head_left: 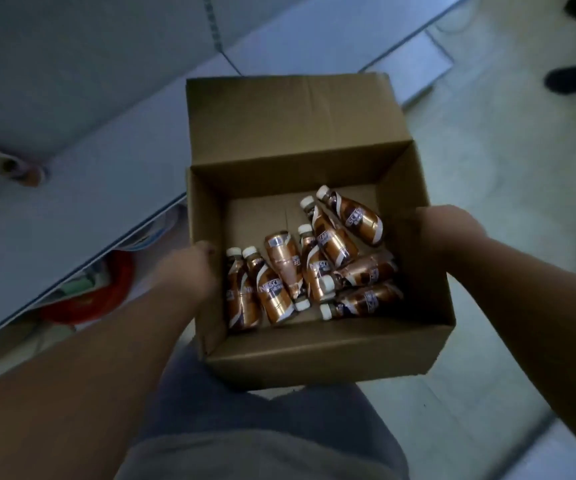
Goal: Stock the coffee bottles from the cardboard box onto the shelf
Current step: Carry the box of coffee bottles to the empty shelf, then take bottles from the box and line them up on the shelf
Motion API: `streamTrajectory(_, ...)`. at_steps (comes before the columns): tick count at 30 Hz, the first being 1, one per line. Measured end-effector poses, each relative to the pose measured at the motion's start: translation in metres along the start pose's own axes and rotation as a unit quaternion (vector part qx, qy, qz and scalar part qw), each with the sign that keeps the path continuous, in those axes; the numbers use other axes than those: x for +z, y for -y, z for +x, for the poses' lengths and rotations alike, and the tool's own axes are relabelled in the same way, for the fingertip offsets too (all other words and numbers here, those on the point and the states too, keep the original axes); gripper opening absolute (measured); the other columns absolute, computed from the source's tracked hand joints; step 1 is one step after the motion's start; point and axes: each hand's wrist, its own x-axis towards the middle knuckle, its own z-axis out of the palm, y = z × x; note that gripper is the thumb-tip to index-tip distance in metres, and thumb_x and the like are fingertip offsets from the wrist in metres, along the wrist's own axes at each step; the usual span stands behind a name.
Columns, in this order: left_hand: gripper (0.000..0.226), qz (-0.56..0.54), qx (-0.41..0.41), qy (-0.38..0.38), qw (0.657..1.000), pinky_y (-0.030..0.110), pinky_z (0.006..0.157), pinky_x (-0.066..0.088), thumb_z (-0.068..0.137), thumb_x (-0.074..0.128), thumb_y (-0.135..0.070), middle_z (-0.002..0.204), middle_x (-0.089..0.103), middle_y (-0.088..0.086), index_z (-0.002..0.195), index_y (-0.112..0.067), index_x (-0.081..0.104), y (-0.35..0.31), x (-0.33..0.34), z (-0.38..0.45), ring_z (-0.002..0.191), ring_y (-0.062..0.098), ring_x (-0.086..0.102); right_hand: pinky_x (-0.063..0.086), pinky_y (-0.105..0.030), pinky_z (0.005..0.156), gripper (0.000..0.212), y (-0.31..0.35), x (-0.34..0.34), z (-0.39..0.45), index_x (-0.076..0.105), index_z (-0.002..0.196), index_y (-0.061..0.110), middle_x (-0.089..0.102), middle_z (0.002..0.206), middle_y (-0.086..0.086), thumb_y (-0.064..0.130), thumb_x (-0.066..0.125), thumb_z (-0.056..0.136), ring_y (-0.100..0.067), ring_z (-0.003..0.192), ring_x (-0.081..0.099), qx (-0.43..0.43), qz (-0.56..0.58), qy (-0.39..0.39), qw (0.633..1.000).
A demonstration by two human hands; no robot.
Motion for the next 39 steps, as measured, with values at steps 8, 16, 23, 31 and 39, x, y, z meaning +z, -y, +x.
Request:
streamTrajectory(8, 0.037, 0.052, 0.078, 0.042, 0.995, 0.042, 0.079, 0.055, 0.091, 0.052, -0.017, 0.106, 0.065, 0.008, 0.127, -0.025, 0.051, -0.017, 0.097, 0.103, 0.094, 0.028, 0.063, 0.053, -0.033, 0.059, 0.042, -0.01, 0.135, 0.065, 0.061, 0.112, 0.034, 0.061, 0.083, 0.001, 0.029, 0.071, 0.072, -0.025, 0.073, 0.06, 0.09, 0.058, 0.013, 0.994)
streamTrajectory(16, 0.043, 0.109, 0.091, 0.074, 0.987, 0.037, 0.071, 0.056, 0.094, 0.052, -0.014, 0.109, 0.063, 0.007, 0.133, -0.029, 0.047, -0.012, 0.278, 0.228, 0.088, 0.022, 0.062, 0.055, -0.043, 0.081, 0.044, 0.009, 0.338, 0.179, 0.059, 0.125, 0.031, 0.064, 0.115, -0.008, 0.025, 0.066, 0.082, -0.032, 0.101, 0.062, 0.163, 0.156, 0.062, 0.972)
streamTrajectory(23, 0.047, 0.145, 0.118, 0.041, 0.982, 0.034, 0.063, 0.052, 0.093, 0.053, -0.013, 0.104, 0.063, 0.008, 0.136, -0.027, 0.045, 0.016, 0.387, 0.296, 0.084, 0.022, 0.061, 0.056, -0.043, 0.08, 0.047, 0.041, 0.465, 0.242, 0.061, 0.122, 0.034, 0.065, 0.109, -0.006, 0.031, 0.073, 0.077, -0.031, 0.096, 0.062, 0.195, 0.181, 0.03, 0.964)
streamTrajectory(31, 0.034, 0.241, 0.202, 0.054, 0.948, 0.039, 0.075, 0.051, 0.094, 0.048, -0.022, 0.112, 0.06, 0.012, 0.129, -0.02, 0.048, 0.015, 0.371, 0.294, 0.098, 0.028, 0.059, 0.056, -0.042, 0.081, 0.046, 0.063, 0.466, 0.223, 0.061, 0.12, 0.034, 0.062, 0.106, -0.007, 0.038, 0.071, 0.075, -0.03, 0.093, 0.062, 0.244, 0.114, 0.04, 0.962)
streamTrajectory(39, 0.032, 0.219, 0.376, 0.033, 0.9, 0.033, 0.07, 0.053, 0.093, 0.054, -0.027, 0.099, 0.061, -0.002, 0.125, -0.028, 0.049, 0.001, 0.367, 0.266, 0.086, 0.016, 0.06, 0.054, -0.042, 0.082, 0.035, 0.124, 0.468, 0.219, 0.06, 0.118, 0.02, 0.06, 0.099, -0.005, 0.024, 0.064, 0.084, -0.025, 0.091, 0.06, 0.188, 0.137, 0.109, 0.966)
